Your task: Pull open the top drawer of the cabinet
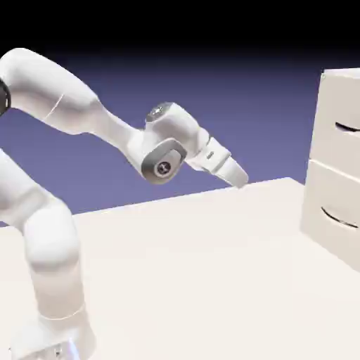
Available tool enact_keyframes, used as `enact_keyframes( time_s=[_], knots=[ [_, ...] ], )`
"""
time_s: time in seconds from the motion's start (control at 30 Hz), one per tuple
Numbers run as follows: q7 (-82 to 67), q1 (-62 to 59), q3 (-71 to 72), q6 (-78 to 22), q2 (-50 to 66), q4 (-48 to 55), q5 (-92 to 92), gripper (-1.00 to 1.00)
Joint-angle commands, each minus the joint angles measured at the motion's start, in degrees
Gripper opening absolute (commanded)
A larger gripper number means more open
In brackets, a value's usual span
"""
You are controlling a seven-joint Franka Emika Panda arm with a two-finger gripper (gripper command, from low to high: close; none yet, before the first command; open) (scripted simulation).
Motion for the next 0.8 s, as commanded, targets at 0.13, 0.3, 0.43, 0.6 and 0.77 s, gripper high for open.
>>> enact_keyframes(
  time_s=[0.13, 0.3, 0.43, 0.6, 0.77],
  knots=[
    [1.23, -10.13, 7.02, -1.27, -3.61, 6.91, 12.46, 0.0],
    [2.46, -20.25, 14.03, -2.54, -7.22, 13.82, 24.92, 0.0],
    [3.45, -28.35, 19.64, -3.55, -10.1, 19.35, 34.89, 0.0],
    [4.68, -38.48, 26.66, -4.82, -13.71, 26.27, 47.35, 0.0],
    [5.91, -48.6, 33.67, -6.09, -17.32, 33.18, 59.81, 0.0]
  ],
)
